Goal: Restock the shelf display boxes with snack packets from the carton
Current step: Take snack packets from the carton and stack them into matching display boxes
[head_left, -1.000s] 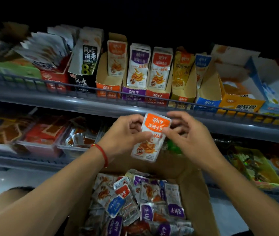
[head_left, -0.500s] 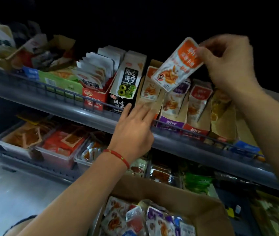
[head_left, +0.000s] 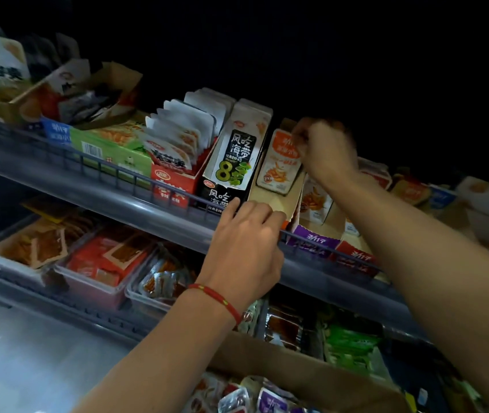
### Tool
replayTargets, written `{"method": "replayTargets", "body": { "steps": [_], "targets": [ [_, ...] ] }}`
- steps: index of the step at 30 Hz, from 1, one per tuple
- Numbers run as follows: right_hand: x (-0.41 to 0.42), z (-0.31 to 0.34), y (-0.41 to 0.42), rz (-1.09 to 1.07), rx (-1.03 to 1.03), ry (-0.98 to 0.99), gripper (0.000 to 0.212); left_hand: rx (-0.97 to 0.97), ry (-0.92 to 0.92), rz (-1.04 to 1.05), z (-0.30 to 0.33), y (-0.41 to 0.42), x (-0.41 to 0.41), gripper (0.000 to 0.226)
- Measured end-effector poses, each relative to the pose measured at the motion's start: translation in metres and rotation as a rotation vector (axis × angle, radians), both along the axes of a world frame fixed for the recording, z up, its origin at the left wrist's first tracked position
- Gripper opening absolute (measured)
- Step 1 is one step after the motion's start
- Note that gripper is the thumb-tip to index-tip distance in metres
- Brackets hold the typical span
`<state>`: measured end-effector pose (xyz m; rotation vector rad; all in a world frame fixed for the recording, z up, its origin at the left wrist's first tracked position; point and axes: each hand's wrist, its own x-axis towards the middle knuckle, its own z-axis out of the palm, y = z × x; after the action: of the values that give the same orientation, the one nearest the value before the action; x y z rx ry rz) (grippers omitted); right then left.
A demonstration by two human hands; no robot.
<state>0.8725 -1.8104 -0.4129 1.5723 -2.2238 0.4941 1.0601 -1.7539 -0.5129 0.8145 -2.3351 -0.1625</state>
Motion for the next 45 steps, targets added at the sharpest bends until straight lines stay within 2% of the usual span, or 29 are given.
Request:
{"method": "replayTargets", "body": {
  "steps": [5, 10, 14, 18, 23, 25, 28, 30, 32, 34, 37, 39, 41, 43, 45],
  "targets": [
    [-0.008, -0.004, -0.007, -0.045, 0.016, 0.036, 0.019, 0.034, -0.008, 0.006, 0.004, 0.0, -0.001, 0.038],
    [-0.014, -0.004, -0.011, -0.028, -0.031, 0.096, 0.03, 0.047, 0.001, 0.015, 0.004, 0.0, -0.001, 0.038],
    [-0.016, -0.007, -0.01, 0.011, -0.081, 0.229, 0.029, 0.043, 0.011, 0.015, 0.003, 0.001, -0.001, 0.039],
    [-0.015, -0.009, 0.004, 0.062, -0.147, 0.218, 0.024, 0.03, 0.029, -0.002, 0.001, 0.002, -0.001, 0.044],
    [-0.012, -0.023, 0.074, 0.284, -0.303, 0.21, 0.019, 0.036, 0.108, -0.044, -0.002, 0.006, 0.003, 0.057],
    [-0.009, -0.041, 0.122, 0.362, -0.321, 0.156, 0.015, -0.032, 0.124, -0.057, -0.003, 0.012, 0.005, 0.055],
    [-0.004, -0.085, 0.198, 0.419, -0.216, 0.106, 0.015, -0.137, 0.161, -0.098, -0.01, 0.032, 0.009, 0.04],
    [-0.005, -0.123, 0.243, 0.425, -0.087, 0.085, 0.018, -0.136, 0.151, -0.166, -0.021, 0.054, 0.01, 0.029],
    [-0.009, -0.161, 0.28, 0.369, 0.081, 0.015, 0.024, -0.04, 0.05, -0.274, -0.041, 0.08, 0.004, 0.024],
    [-0.013, -0.185, 0.3, 0.326, 0.334, -0.171, 0.029, 0.09, -0.127, -0.356, -0.066, 0.097, -0.003, 0.025],
    [-0.015, -0.193, 0.305, 0.354, 0.682, -0.367, 0.03, 0.322, -0.594, -0.459, -0.097, 0.115, -0.005, 0.028],
    [-0.021, -0.197, 0.315, 0.389, 0.77, -0.385, 0.03, 0.52, -0.948, -0.566, -0.115, 0.135, -0.013, 0.034],
    [-0.023, -0.201, 0.321, 0.381, 0.825, -0.397, 0.031, 0.717, -1.128, -0.64, -0.13, 0.146, -0.017, 0.044],
    [-0.027, -0.201, 0.325, 0.376, 0.865, -0.441, 0.031, 0.73, -1.239, -0.675, -0.145, 0.153, -0.019, 0.044],
    [-0.032, -0.2, 0.327, 0.377, 0.862, -0.493, 0.031, 0.598, -1.334, -0.69, -0.158, 0.161, -0.02, 0.032]
  ]
}}
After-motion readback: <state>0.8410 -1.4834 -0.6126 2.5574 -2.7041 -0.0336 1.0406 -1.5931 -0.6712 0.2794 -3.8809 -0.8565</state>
